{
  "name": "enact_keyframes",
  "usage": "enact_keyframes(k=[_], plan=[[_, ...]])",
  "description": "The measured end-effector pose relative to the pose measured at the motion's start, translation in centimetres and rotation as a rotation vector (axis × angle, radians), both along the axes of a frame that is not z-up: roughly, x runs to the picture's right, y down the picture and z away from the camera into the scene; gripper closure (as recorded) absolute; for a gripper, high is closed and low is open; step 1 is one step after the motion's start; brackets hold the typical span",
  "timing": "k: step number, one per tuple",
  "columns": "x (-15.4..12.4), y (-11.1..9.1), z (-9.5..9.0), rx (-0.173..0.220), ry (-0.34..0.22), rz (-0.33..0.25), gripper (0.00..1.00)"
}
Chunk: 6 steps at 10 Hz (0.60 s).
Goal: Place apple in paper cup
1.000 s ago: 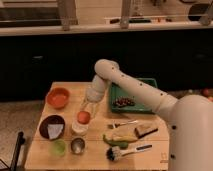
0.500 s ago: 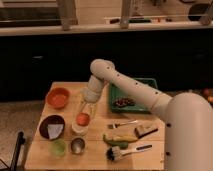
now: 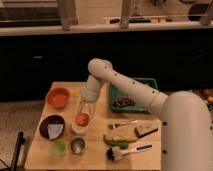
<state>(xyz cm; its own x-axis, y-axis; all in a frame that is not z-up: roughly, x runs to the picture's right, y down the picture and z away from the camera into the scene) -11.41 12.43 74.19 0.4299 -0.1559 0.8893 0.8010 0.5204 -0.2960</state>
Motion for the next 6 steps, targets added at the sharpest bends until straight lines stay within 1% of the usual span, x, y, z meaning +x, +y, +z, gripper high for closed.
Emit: enact_keyframes(k=[4, 5, 6], plan=[[0.08, -0.10, 0.08, 0.000, -0.005, -0.004, 0.99], [0.10, -0.12, 0.10, -0.005, -0.010, -0.005, 0.94], [0.10, -0.15, 0.08, -0.007, -0.013, -0.011, 0.85]])
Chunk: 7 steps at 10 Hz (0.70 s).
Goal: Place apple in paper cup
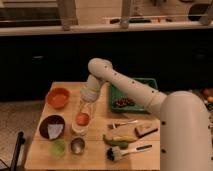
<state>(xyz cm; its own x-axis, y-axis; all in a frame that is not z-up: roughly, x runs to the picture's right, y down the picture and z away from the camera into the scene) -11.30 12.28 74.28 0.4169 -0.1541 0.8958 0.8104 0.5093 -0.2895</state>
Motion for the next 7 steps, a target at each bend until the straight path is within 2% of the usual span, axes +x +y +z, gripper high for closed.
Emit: enact_keyframes(k=[2, 3, 6, 7], plan=[[-0.26, 0.11, 0.00, -0.004, -0.007, -0.010, 0.67], [-0.18, 0.12, -0.01, -0.006, -0.009, -0.011, 0.54], [-0.21, 0.21, -0.06, -0.009, -0.013, -0.017, 0.25], [-0.24, 0.23, -0.10, -0.009, -0.014, -0.018, 0.21]])
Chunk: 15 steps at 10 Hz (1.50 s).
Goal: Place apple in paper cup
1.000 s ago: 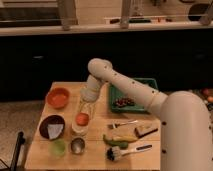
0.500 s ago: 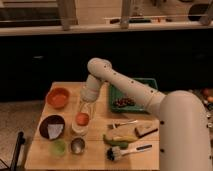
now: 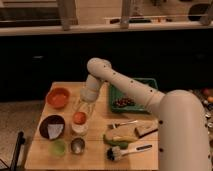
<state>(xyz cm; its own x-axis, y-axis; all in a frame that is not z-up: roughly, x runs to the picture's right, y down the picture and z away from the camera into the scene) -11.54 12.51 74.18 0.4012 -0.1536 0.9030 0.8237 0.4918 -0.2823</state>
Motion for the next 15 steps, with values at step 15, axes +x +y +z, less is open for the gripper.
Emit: enact_keyframes(k=[15], plan=[[0.50, -0.31, -0.13, 0.014, -0.017, 0.006, 0.20]])
